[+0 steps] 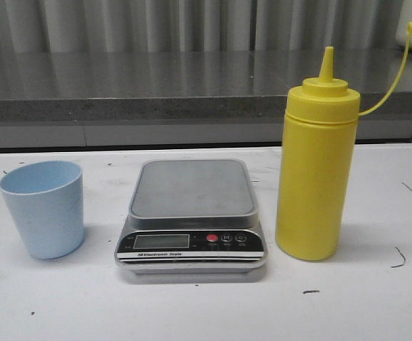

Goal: Pour seasoning into cup on scale with both arms
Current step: 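Move the left gripper down toward the light blue cup, then close the left gripper on the rim of the light blue cup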

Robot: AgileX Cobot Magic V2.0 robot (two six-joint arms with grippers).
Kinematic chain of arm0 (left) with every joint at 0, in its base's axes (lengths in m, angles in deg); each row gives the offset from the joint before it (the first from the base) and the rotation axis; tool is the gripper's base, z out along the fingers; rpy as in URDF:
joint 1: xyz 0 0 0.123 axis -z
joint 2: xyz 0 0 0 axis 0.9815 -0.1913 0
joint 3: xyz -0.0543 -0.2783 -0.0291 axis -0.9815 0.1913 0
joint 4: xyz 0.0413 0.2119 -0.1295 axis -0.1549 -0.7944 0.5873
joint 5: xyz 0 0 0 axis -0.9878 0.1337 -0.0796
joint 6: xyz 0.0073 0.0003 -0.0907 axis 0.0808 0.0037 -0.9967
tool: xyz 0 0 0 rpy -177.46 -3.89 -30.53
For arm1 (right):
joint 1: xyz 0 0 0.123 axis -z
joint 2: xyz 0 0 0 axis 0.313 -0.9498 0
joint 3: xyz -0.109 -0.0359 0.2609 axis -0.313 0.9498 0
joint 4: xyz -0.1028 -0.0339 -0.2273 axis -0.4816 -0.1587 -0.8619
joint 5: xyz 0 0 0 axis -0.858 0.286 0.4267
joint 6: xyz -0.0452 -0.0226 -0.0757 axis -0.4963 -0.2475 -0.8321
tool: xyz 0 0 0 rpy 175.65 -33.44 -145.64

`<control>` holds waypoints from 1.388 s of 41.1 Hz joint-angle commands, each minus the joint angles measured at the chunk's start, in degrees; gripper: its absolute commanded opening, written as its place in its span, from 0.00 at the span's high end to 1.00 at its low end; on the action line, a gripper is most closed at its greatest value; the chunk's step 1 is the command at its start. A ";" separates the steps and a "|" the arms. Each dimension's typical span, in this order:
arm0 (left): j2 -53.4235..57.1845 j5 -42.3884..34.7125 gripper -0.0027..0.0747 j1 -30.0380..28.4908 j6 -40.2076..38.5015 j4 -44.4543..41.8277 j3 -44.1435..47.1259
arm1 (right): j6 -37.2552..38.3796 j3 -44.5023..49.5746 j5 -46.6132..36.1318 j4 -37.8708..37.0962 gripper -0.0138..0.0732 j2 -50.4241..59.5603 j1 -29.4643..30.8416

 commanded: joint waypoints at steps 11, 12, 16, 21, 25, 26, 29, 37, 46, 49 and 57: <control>-16.10 17.68 0.99 0.15 -0.58 -0.18 -14.50 | -3.41 -14.70 14.09 -0.24 0.98 -16.26 0.18; -16.91 18.12 0.99 0.15 -0.58 -0.18 -14.40 | -3.41 -14.60 14.67 -0.24 0.98 -16.90 0.18; -19.47 19.57 0.99 0.15 -0.58 -0.18 -13.98 | -3.41 -13.43 15.52 -0.24 0.98 -18.64 0.18; -21.85 19.67 0.99 0.15 -0.58 -0.18 -13.50 | -3.41 -11.67 15.70 -0.28 0.98 -19.61 0.18; -23.28 19.55 0.99 0.15 -0.58 0.35 -13.40 | -3.41 -10.43 15.71 -0.28 0.98 -19.85 0.18; -23.56 19.55 0.99 0.15 -0.58 0.50 -13.40 | -3.41 -10.25 15.76 -0.28 0.98 -19.85 0.18; -24.27 19.55 0.99 0.15 -0.58 0.81 -13.40 | -3.41 -9.54 16.21 -0.28 0.97 -19.87 0.18; -26.89 21.61 0.93 0.15 -0.58 0.44 -13.40 | -5.60 -8.94 17.26 -0.62 0.77 -19.92 0.18; -30.37 23.13 0.32 0.15 -0.44 0.32 -13.50 | -6.01 -8.94 17.12 -0.62 0.29 -19.92 0.18; -31.34 23.52 0.24 0.15 0.00 0.32 -13.50 | -6.01 -8.94 17.10 -0.62 0.29 -19.92 0.18; -35.48 26.23 0.28 0.15 3.20 2.44 -15.29 | -6.01 -8.94 17.17 -0.62 0.29 -19.92 0.18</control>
